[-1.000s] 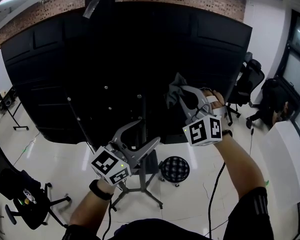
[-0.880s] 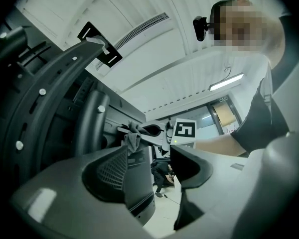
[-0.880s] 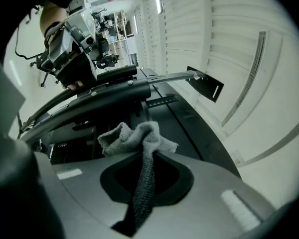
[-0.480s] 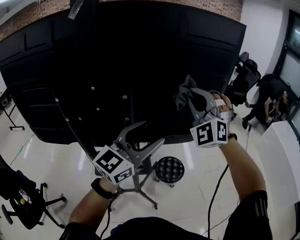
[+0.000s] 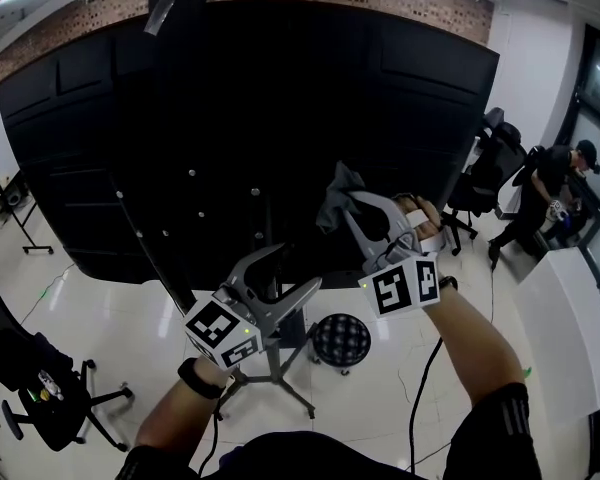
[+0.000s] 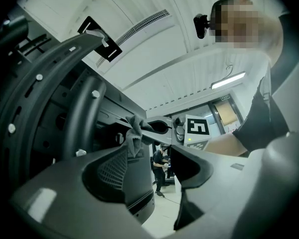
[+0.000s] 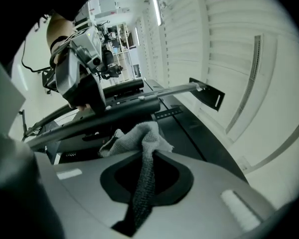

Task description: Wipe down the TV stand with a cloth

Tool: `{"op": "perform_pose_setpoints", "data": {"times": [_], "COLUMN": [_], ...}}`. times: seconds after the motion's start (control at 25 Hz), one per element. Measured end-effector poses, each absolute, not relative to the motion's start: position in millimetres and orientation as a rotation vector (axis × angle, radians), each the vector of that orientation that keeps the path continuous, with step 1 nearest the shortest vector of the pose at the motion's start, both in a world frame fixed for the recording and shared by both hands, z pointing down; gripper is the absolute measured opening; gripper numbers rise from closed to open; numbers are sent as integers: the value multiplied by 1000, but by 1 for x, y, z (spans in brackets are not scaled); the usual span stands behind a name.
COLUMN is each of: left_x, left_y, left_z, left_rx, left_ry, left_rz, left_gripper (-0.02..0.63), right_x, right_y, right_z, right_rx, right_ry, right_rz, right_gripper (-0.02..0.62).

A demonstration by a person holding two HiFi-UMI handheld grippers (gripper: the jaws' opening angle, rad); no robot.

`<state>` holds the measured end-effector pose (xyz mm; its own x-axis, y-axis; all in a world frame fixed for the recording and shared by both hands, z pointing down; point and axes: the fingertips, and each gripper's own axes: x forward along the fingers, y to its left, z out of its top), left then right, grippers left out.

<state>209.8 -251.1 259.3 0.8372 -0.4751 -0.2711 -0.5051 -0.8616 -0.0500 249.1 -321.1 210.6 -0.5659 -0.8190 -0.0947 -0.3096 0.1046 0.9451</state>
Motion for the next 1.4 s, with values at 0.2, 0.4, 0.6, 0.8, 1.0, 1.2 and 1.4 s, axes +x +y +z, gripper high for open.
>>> {"op": "perform_pose_setpoints", "data": {"times": [0.2, 0.4, 0.6, 0.8, 1.0, 1.2, 1.4], "left_x": [183, 161, 155, 166, 186, 206, 219], "left_y": [-247, -246, -251, -253, -252, -248, -244], "left_z": [260, 268, 275, 275, 273, 270, 269], "left_rx": [-2860, -2847, -2854, -2867, -2883, -2895, -2901], "left_ry": [867, 955, 983, 955, 897, 832, 788], "left_rz": [384, 364, 360, 369, 375, 377, 376], "left_gripper": [291, 291, 291, 291, 291, 291, 291], "right_x": [195, 165, 164, 190, 228, 268, 303], "right_y": [-325, -340, -348, -350, -353, -355, -357], "right_z": [230, 248, 256, 260, 261, 261, 262], "right_rx": [976, 920, 910, 943, 983, 1044, 1088], "right_ry": [-1948, -1909, -1855, -1830, -1780, -1738, -1693], "right_rz": [-1502, -1505, -1517, -1482, -1446, -1398, -1368], "right_gripper": [15, 15, 15, 15, 15, 15, 15]}}
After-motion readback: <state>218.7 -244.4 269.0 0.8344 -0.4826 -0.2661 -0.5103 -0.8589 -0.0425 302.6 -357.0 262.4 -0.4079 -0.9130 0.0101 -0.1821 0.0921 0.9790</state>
